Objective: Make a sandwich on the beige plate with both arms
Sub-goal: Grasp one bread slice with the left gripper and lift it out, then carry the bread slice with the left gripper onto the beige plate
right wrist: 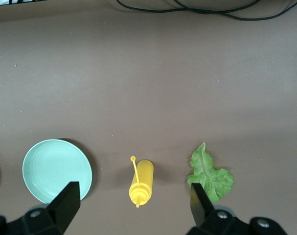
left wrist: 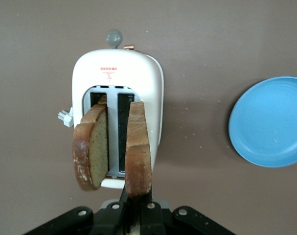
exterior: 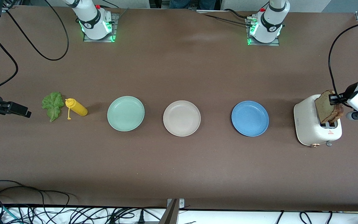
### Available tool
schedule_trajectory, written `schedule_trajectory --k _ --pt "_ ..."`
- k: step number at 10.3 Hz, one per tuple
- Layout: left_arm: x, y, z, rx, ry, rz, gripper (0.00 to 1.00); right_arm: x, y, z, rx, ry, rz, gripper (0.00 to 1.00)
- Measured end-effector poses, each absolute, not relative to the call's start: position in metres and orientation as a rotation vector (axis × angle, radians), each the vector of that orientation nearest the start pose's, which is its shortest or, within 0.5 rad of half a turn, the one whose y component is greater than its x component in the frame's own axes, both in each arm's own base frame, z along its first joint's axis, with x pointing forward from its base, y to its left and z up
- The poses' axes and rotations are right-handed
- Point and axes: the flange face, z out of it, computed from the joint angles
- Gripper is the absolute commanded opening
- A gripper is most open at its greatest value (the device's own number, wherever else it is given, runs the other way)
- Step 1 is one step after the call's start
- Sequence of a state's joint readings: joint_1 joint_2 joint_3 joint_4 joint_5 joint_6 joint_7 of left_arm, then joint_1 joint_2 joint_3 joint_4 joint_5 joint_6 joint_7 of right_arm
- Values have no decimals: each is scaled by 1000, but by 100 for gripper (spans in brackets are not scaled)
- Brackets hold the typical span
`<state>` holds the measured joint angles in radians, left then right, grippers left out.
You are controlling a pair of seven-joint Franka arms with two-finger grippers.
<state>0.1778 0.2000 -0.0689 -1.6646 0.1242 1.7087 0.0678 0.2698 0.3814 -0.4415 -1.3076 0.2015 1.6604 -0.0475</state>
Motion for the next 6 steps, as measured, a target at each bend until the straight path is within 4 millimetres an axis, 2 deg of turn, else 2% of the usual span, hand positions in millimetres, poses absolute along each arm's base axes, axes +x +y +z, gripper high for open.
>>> schedule_trajectory --k 2,3,5,6 --pt "606 48 508 -3043 53 228 0 664 -42 541 -3096 176 -16 100" --pt "608 22 523 -3048 114 200 0 664 -42 541 -3096 176 -16 100" --pt "608 -34 539 -3068 250 170 0 665 -42 539 -3097 177 -10 100" --pt "605 -63 540 -3097 304 172 0 666 -42 535 -3098 176 0 100"
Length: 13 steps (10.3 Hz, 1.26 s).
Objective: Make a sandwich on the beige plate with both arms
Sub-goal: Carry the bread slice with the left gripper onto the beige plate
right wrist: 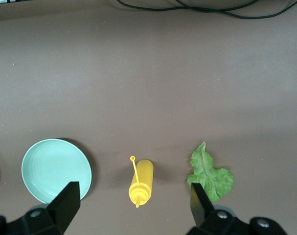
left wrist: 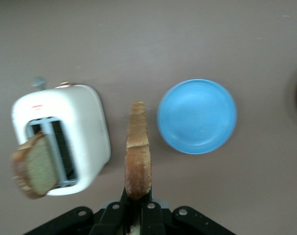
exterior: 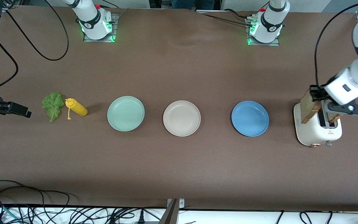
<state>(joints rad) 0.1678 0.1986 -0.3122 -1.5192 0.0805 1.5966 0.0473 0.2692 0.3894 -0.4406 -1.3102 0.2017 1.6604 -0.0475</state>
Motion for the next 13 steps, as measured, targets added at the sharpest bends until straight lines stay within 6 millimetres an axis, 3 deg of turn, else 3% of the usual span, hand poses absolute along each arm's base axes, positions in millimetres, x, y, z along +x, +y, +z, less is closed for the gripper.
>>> schedule_trajectory --k 3,6,8,11,13 --pt "598 -139 517 -3238 454 281 0 668 -42 529 -3101 178 14 100" --pt "604 -209 465 -3417 543 499 0 668 -42 529 -3101 179 14 100" --pt "621 -240 428 -3602 501 664 0 668 -42 528 -3101 180 15 100" --pt "647 -270 343 -3879 297 989 0 668 -43 528 -3101 182 16 100" --pt "652 -291 282 -4017 345 1006 0 668 -43 528 -3101 182 16 100"
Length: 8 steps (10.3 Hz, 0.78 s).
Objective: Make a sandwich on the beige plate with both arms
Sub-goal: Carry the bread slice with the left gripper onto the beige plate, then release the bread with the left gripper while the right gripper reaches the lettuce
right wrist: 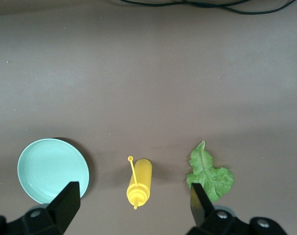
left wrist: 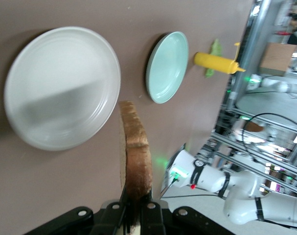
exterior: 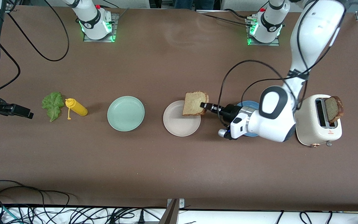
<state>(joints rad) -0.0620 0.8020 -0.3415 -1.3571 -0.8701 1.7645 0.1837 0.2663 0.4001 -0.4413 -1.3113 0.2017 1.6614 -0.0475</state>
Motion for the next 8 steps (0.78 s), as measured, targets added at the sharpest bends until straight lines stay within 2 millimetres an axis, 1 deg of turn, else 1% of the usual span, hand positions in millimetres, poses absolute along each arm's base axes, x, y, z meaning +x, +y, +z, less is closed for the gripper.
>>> schedule_trajectory --k 2,3,4,5,6,7,8 --pt "652 -294 226 1973 -236 -451 0 668 -43 528 -3101 183 16 100" --pt "653 -292 204 1965 -254 -419 0 668 -43 528 -3101 183 16 100" --pt "655 -291 194 1967 -263 -393 0 668 -44 528 -3101 183 16 100" --pt "657 -291 192 1968 -272 -368 0 668 -44 528 -3101 183 16 100" --pt "657 -296 191 1973 -281 -345 0 668 -44 528 -3101 183 16 100" --pt "655 -308 183 1991 -295 -311 4 668 -44 528 -3101 183 16 100" --pt "651 -318 172 2004 -309 -287 99 668 -44 528 -3101 183 16 100"
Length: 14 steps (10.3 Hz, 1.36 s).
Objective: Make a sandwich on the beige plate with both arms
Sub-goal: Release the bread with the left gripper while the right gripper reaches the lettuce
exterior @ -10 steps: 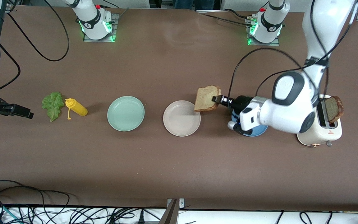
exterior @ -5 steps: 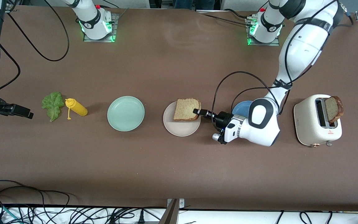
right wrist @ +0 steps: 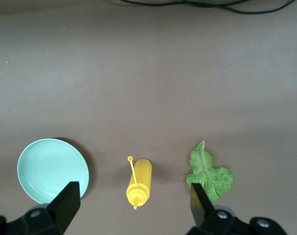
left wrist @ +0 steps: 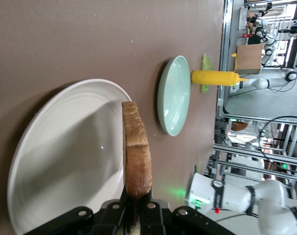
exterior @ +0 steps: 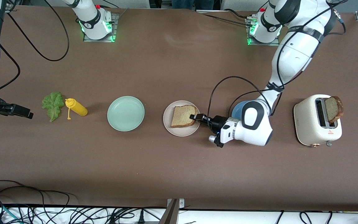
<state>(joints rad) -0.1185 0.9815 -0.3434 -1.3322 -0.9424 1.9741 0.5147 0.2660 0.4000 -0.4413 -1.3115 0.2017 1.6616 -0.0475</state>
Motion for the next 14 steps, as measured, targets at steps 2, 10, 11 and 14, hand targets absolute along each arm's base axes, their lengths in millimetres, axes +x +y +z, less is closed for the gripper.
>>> schedule_trajectory --k 2,10,11,14 --pt "648 -321 157 2010 -322 -272 100 668 -44 528 -3101 183 16 100" --pt "675 -296 210 2151 -512 -167 100 675 -112 468 -3112 358 106 100" --pt "677 -294 226 2205 -527 -170 100 678 -124 443 -3116 385 161 100" --pt "682 -287 289 2403 -566 -160 100 678 -126 377 -3115 402 330 100"
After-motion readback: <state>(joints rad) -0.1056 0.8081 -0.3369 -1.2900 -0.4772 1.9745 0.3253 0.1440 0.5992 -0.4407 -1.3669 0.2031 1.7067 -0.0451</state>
